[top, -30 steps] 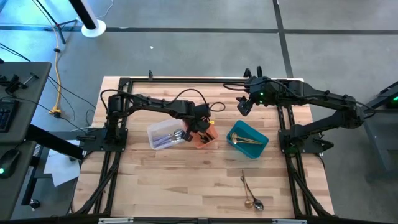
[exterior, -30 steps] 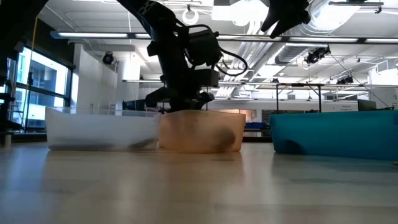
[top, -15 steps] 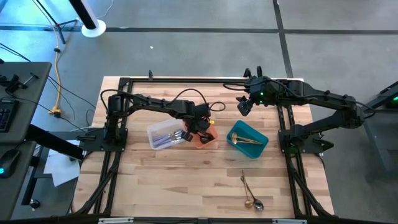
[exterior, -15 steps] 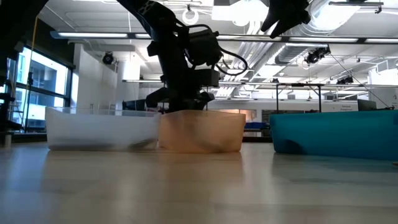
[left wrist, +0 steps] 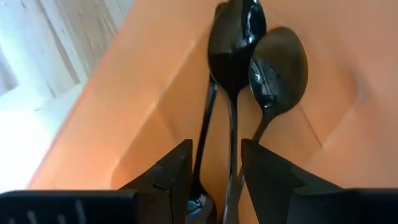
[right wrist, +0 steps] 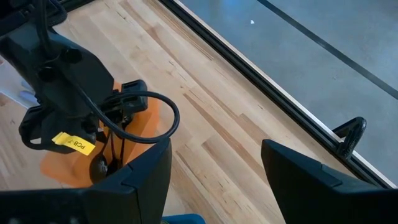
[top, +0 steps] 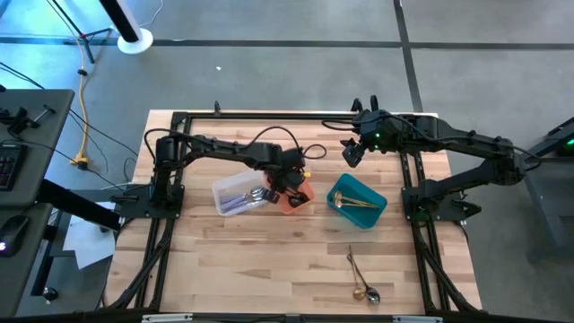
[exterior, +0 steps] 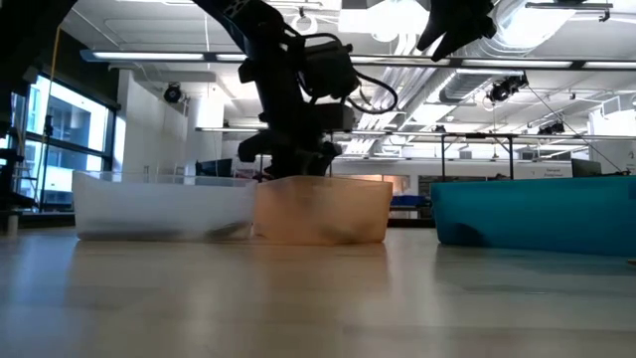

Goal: Sort silverware by color (type)
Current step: Put the gold spoon into the blue bin

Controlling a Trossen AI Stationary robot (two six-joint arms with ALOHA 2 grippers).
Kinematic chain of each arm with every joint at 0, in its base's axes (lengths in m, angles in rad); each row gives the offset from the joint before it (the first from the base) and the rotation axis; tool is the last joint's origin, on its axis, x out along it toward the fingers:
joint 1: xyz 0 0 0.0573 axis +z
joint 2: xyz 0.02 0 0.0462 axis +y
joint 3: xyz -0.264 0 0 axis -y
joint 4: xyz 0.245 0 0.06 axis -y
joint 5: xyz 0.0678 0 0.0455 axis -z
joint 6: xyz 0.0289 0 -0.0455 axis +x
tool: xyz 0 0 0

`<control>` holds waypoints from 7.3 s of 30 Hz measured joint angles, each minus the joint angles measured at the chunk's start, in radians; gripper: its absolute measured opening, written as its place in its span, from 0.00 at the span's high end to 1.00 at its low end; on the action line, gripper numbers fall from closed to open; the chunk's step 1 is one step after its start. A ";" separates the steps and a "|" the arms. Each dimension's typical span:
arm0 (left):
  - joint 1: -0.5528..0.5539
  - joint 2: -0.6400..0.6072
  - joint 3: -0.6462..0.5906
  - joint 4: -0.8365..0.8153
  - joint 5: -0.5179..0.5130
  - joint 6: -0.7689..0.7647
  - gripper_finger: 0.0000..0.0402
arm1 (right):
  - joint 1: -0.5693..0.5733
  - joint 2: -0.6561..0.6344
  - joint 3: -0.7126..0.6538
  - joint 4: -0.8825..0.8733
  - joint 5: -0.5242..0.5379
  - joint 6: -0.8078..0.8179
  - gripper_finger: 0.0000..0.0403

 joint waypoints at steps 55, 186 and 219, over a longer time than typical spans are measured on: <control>0.233 -1.065 -0.206 0.368 0.241 -0.745 0.68 | 0.000 0.000 0.000 0.211 -0.102 -0.192 0.42; 0.196 -1.160 -0.717 0.914 0.180 -0.876 0.68 | 0.000 -0.285 -0.603 1.060 -0.339 -0.033 0.42; 0.196 -1.160 -0.717 0.904 0.179 -0.890 0.68 | 0.862 0.278 -0.604 0.872 -0.618 1.785 0.42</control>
